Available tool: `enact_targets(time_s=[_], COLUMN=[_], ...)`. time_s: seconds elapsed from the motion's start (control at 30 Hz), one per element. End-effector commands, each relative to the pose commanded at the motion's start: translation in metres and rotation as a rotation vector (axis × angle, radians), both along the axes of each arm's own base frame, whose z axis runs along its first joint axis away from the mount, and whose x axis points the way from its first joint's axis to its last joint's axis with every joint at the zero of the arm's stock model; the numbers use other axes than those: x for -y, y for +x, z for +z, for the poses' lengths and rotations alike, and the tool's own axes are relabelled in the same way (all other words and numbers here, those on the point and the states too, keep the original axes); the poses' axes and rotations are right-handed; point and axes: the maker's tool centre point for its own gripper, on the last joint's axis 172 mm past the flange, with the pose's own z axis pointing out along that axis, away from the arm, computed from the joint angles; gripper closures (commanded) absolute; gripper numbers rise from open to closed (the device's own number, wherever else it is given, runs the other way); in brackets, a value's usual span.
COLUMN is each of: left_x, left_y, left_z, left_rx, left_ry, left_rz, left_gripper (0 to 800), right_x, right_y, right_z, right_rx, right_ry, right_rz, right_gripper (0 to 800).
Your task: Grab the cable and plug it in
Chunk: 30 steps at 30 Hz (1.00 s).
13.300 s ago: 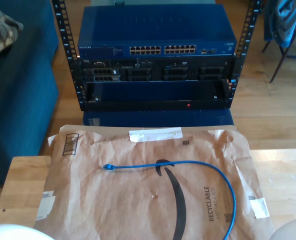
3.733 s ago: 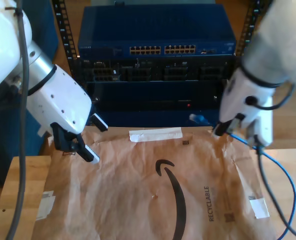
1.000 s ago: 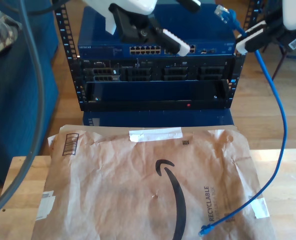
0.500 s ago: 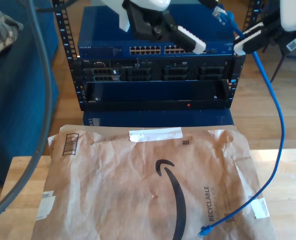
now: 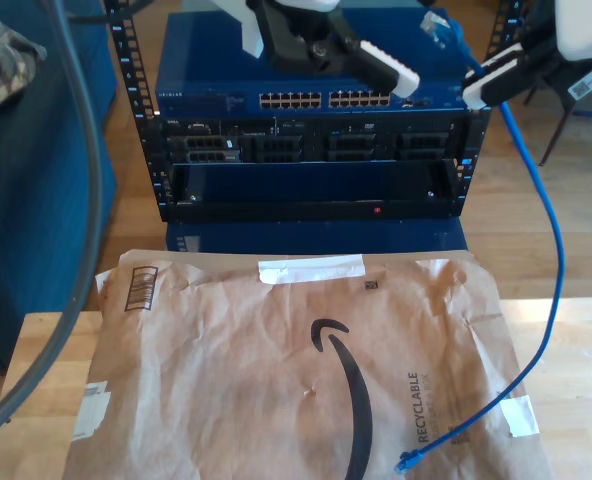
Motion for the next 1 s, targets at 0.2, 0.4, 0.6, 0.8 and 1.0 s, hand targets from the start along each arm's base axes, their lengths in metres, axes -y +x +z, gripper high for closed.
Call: enact_targets(time_s=[0.2,0.4,0.6,0.8,1.0], left_x=[0.0,0.004,0.004,0.005,0.004], left_y=[-0.001,-0.009,-0.01,-0.01,-0.009], left_z=[0.0,0.01,0.01,0.003,0.003], left_rx=[-0.007,-0.026,-0.031,-0.049,-0.049], left_ry=[-0.001,-0.044,-0.049,-0.045,-0.045], left_rz=[0.001,-0.027,-0.03,-0.031,-0.028], left_gripper=[69,207,243,254,392], right_x=[0.0,0.0,0.0,-0.001,-0.001], right_y=[0.0,0.002,0.003,0.003,0.003], right_z=[0.0,-0.002,-0.002,-0.001,-0.002], right_rx=[0.0,-0.006,-0.008,-0.008,-0.007], right_ry=[0.0,0.0,0.004,0.008,0.006], right_rz=[0.0,0.0,0.0,0.001,0.002], right_gripper=[796,796,796,794,794])
